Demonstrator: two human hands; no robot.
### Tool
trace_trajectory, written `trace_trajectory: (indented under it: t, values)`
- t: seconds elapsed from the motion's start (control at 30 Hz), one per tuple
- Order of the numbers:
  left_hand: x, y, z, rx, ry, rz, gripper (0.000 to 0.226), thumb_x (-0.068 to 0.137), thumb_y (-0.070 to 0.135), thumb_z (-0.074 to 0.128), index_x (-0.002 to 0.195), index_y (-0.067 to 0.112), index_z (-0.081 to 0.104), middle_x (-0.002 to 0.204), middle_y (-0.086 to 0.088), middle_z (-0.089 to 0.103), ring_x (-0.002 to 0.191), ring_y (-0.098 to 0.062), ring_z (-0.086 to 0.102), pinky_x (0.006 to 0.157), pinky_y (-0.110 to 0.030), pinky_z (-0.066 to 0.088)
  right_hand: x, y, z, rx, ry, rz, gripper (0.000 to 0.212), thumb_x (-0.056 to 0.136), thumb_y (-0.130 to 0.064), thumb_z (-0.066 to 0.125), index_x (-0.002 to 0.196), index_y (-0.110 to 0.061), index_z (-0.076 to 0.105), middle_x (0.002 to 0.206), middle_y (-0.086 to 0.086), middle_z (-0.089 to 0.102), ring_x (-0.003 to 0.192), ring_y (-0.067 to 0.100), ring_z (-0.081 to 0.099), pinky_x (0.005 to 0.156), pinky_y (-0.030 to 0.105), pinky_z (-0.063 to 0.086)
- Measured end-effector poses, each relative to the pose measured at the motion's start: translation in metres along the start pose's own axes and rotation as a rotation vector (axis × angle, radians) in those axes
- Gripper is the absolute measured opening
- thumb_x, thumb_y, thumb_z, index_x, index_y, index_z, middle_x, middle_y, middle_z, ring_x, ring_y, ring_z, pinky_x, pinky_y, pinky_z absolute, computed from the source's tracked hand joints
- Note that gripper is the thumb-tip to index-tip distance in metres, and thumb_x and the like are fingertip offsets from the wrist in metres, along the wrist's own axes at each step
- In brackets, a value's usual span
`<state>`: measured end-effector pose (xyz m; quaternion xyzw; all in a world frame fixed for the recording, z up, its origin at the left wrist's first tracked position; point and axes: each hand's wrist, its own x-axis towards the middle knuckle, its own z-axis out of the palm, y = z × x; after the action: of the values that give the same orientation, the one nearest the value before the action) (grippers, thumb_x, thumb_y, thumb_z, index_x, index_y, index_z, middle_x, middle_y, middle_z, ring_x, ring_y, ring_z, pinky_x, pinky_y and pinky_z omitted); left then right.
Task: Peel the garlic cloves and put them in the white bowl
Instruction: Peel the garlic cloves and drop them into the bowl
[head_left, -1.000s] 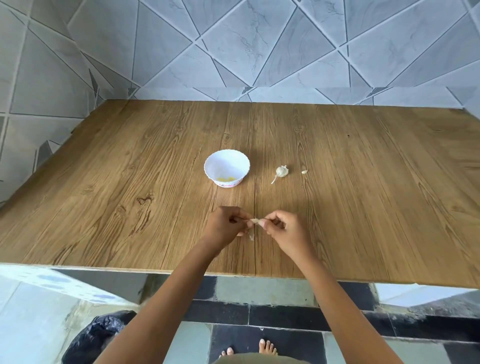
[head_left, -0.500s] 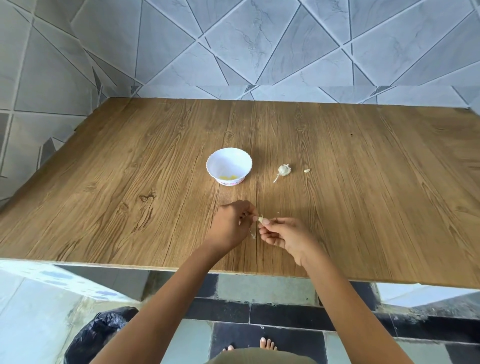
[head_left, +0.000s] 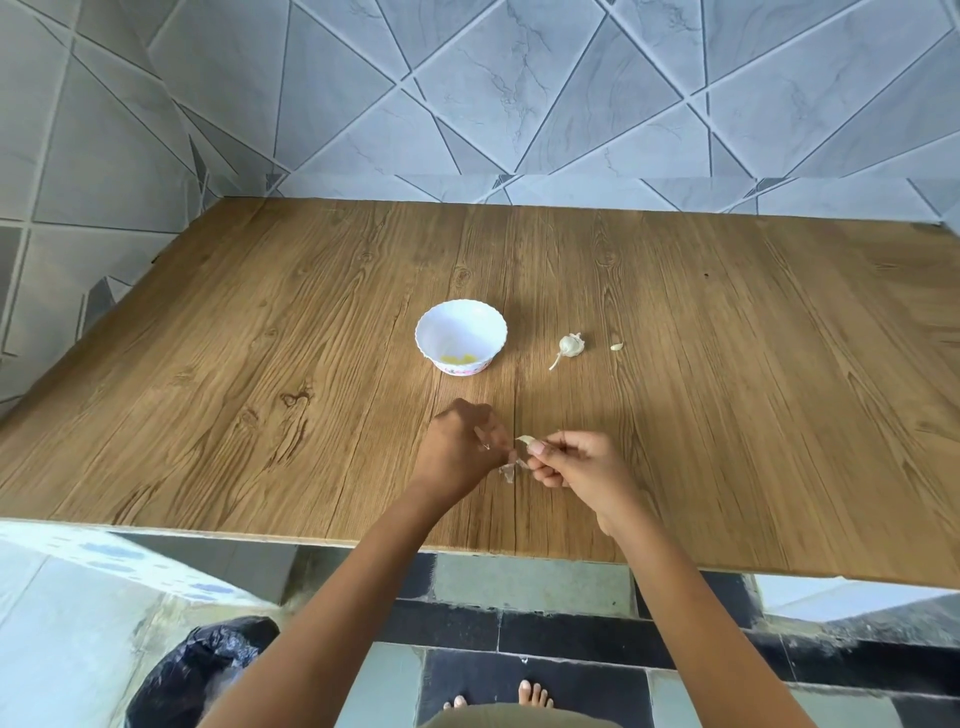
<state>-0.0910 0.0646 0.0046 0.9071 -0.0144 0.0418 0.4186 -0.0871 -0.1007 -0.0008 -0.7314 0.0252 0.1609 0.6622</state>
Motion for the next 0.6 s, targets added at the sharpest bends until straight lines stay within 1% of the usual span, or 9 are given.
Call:
trace_trajectory:
  t: [0.03, 0.07, 0.17, 0.27, 0.37, 0.43, 0.5, 0.53, 0.6]
  values:
    - [0.000, 0.001, -0.001, -0.053, -0.004, -0.008, 0.019, 0.071, 0.008, 0.078, 0.070, 0.019, 0.063, 0.074, 0.010, 0.061, 0.062, -0.001, 0.056, 0.062, -0.012, 0.044, 0.000, 0.000, -0.001, -0.011, -0.009, 0.002, 0.008, 0.088, -0.007, 0.062, 0.083, -0.007, 0.068, 0.069, 0.002, 0.068, 0.058, 0.005, 0.062, 0.056, 0.015, 0.050]
    - [0.000, 0.003, -0.003, -0.118, -0.025, -0.018, 0.019, 0.073, 0.007, 0.077, 0.074, 0.020, 0.064, 0.076, 0.008, 0.065, 0.065, -0.002, 0.060, 0.065, -0.013, 0.048, 0.000, -0.001, -0.001, -0.022, -0.021, 0.008, 0.009, 0.089, -0.007, 0.061, 0.084, -0.007, 0.068, 0.070, 0.002, 0.068, 0.058, 0.005, 0.062, 0.056, 0.015, 0.050]
    - [0.003, 0.002, -0.004, -0.243, -0.142, -0.062, 0.016, 0.080, 0.007, 0.073, 0.094, 0.015, 0.071, 0.085, 0.000, 0.072, 0.078, -0.011, 0.069, 0.077, -0.022, 0.055, -0.001, -0.003, -0.001, -0.071, -0.063, 0.006, 0.012, 0.092, -0.008, 0.057, 0.085, -0.007, 0.066, 0.070, 0.001, 0.065, 0.056, 0.001, 0.059, 0.056, 0.013, 0.048]
    - [0.004, 0.006, -0.003, -0.286, -0.145, -0.112, 0.011, 0.082, 0.006, 0.071, 0.092, 0.008, 0.073, 0.077, -0.007, 0.072, 0.070, -0.015, 0.068, 0.073, -0.027, 0.058, -0.002, -0.004, 0.001, -0.123, -0.081, -0.030, 0.013, 0.092, -0.010, 0.057, 0.084, -0.010, 0.066, 0.070, 0.000, 0.065, 0.056, -0.001, 0.057, 0.056, 0.013, 0.048]
    - [0.002, 0.008, 0.000, -0.341, -0.090, -0.184, 0.007, 0.083, 0.003, 0.069, 0.089, 0.004, 0.071, 0.077, -0.015, 0.071, 0.068, -0.022, 0.067, 0.067, -0.026, 0.058, -0.003, -0.002, 0.004, -0.112, -0.049, -0.075, 0.009, 0.089, -0.015, 0.062, 0.084, -0.013, 0.068, 0.073, 0.001, 0.068, 0.062, 0.003, 0.061, 0.060, 0.016, 0.050]
    - [0.000, 0.007, 0.002, -0.330, -0.048, -0.192, 0.007, 0.082, 0.004, 0.071, 0.088, 0.005, 0.071, 0.078, -0.014, 0.072, 0.071, -0.027, 0.069, 0.069, -0.030, 0.059, -0.003, 0.001, 0.007, -0.074, -0.011, -0.100, 0.006, 0.087, -0.014, 0.064, 0.083, -0.015, 0.069, 0.074, 0.003, 0.070, 0.065, 0.006, 0.064, 0.060, 0.017, 0.051]
    - [-0.002, 0.006, 0.005, -0.248, -0.012, -0.138, 0.006, 0.080, 0.007, 0.073, 0.086, 0.006, 0.072, 0.074, -0.008, 0.072, 0.067, -0.022, 0.068, 0.070, -0.033, 0.058, -0.002, 0.005, 0.009, -0.028, 0.020, -0.118, 0.010, 0.087, -0.010, 0.064, 0.081, -0.016, 0.069, 0.073, 0.003, 0.070, 0.065, 0.009, 0.065, 0.060, 0.018, 0.051]
    - [-0.002, 0.005, 0.007, -0.190, 0.004, -0.104, 0.006, 0.080, 0.009, 0.073, 0.085, 0.005, 0.073, 0.072, -0.005, 0.071, 0.064, -0.018, 0.067, 0.069, -0.032, 0.057, -0.001, 0.007, 0.010, -0.033, 0.027, -0.131, 0.011, 0.087, -0.009, 0.064, 0.080, -0.016, 0.069, 0.072, 0.003, 0.070, 0.065, 0.010, 0.065, 0.060, 0.019, 0.052]
    - [-0.004, 0.006, 0.010, -0.098, 0.041, -0.064, 0.005, 0.081, 0.009, 0.071, 0.083, 0.005, 0.073, 0.069, -0.003, 0.070, 0.062, -0.013, 0.065, 0.067, -0.029, 0.054, 0.003, 0.014, 0.012, -0.177, 0.079, -0.210, 0.013, 0.088, -0.013, 0.064, 0.076, -0.016, 0.068, 0.071, 0.002, 0.069, 0.064, 0.013, 0.065, 0.058, 0.024, 0.052]
